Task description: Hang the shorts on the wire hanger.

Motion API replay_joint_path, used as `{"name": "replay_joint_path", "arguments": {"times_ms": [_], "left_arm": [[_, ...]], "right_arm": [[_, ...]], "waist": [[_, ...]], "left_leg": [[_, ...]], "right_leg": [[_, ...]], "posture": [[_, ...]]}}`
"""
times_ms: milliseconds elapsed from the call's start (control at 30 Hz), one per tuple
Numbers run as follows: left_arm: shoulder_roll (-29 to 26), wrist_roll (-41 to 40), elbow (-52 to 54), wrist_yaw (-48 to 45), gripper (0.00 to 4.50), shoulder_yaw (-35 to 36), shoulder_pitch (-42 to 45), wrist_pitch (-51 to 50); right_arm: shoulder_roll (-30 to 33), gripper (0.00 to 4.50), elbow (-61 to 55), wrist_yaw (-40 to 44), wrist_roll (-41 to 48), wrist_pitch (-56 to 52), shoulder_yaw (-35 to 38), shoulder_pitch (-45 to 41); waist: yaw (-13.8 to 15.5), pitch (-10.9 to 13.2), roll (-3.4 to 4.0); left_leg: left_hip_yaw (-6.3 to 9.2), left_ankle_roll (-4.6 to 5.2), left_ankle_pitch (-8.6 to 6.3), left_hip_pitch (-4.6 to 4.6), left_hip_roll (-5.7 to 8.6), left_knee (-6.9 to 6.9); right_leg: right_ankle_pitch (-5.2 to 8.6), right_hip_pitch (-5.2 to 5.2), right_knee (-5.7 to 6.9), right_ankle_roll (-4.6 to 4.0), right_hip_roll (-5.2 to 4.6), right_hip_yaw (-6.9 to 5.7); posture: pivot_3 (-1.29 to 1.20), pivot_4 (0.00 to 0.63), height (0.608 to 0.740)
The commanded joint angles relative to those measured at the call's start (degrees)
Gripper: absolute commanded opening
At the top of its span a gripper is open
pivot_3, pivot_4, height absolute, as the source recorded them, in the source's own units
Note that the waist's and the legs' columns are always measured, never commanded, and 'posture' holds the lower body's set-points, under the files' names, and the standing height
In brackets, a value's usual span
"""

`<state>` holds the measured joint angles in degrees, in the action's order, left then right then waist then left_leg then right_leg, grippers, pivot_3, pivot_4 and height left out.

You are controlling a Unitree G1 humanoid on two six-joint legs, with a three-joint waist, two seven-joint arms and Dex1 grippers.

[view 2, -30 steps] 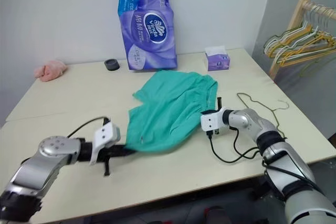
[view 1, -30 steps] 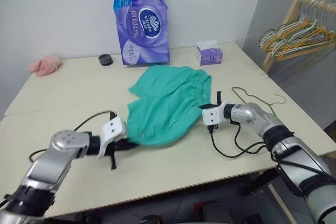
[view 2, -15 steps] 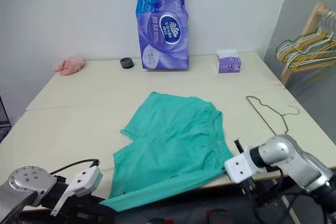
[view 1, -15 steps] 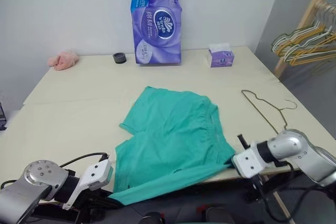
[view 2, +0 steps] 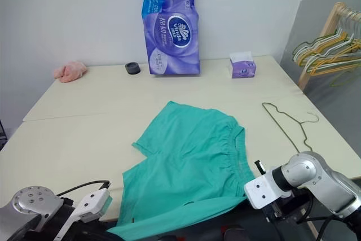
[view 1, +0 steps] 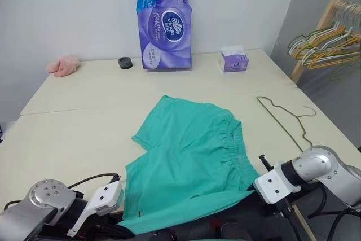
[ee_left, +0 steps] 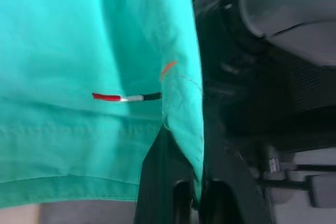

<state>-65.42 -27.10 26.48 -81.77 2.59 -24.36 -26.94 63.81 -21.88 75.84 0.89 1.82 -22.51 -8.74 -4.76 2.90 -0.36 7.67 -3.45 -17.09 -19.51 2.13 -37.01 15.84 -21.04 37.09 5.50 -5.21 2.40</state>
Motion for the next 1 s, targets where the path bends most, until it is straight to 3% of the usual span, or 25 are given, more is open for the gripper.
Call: {"name": "replay_joint_path", "arguments": {"times_ms": [33,233,400,533,633,733,900,1000], "left_arm": [[-0.49,-1.21,2.18,-0.01,1.17,0.42,-1.13,-0.86],[0.68,-2.72,3.69,1.00,3.03,1.35,-1.38,-1.72],[6.02,-7.42,2.49,6.93,4.47,3.30,7.60,-4.77],[20.42,-6.80,-3.77,26.25,4.47,4.72,24.05,-7.64],[26.05,-4.93,-4.55,33.55,4.47,3.69,29.82,-9.09],[28.18,-5.41,-3.27,34.66,4.49,0.91,32.21,-10.33],[27.40,-9.67,-2.91,28.57,4.50,-3.18,36.39,-13.96],[27.18,-6.11,-5.36,26.98,4.50,-5.24,39.62,-9.84]], "right_arm": [[2.76,0.90,-2.06,3.43,2.01,-0.16,2.75,0.27],[4.58,2.99,-2.71,6.29,8.33,-2.77,7.73,-0.99],[2.92,3.00,-2.03,4.40,17.20,-11.84,14.29,-1.74],[-1.30,3.00,1.25,-3.39,23.27,-21.95,22.13,-2.75],[-5.72,3.00,3.18,-11.25,26.90,-29.37,28.13,-3.14],[-11.65,3.18,6.45,-23.30,26.60,-35.77,33.18,-4.16],[-20.40,4.48,12.60,-45.26,18.12,-41.97,37.48,-4.09],[-22.09,4.48,14.95,-49.53,15.33,-43.72,36.51,-4.33]], "waist": [[0.03,0.00,-0.01],[0.03,0.01,-0.02],[0.37,0.02,-0.04],[1.60,-0.03,-0.12],[1.64,-0.23,-0.47],[1.26,-0.34,-0.62],[1.28,-0.39,-0.59],[1.23,-0.41,-0.36]], "left_leg": [[0.00,0.00,0.00,0.00,0.00,0.00],[-0.01,0.00,0.00,0.02,-0.04,0.00],[0.03,0.00,0.00,0.02,-0.04,-0.01],[0.08,0.00,0.00,0.11,-0.04,-0.07],[0.11,-0.02,0.01,0.17,-0.01,-0.13],[0.06,-0.03,0.00,0.17,0.03,-0.13],[0.01,-0.04,0.00,0.14,0.04,-0.11],[-0.07,-0.04,0.01,0.06,0.05,-0.12]], "right_leg": [[0.00,0.00,0.00,0.00,0.00,0.00],[0.00,0.02,0.01,-0.01,0.04,-0.01],[-0.01,0.04,0.01,-0.02,0.04,-0.03],[-0.15,0.24,-0.07,-0.01,0.04,-0.06],[-0.21,0.34,-0.13,-0.02,0.04,-0.03],[-0.22,0.27,-0.14,-0.03,0.04,0.13],[-0.21,0.17,-0.09,-0.04,0.05,0.17],[-0.21,0.08,-0.05,-0.04,0.06,0.19]], "posture": [[-0.10,0.000,0.740],[-0.11,0.000,0.740],[-0.10,0.000,0.740],[-0.11,0.000,0.740],[-0.12,0.000,0.740],[-0.12,0.000,0.740],[-0.15,0.000,0.740],[-0.16,0.000,0.740]]}}
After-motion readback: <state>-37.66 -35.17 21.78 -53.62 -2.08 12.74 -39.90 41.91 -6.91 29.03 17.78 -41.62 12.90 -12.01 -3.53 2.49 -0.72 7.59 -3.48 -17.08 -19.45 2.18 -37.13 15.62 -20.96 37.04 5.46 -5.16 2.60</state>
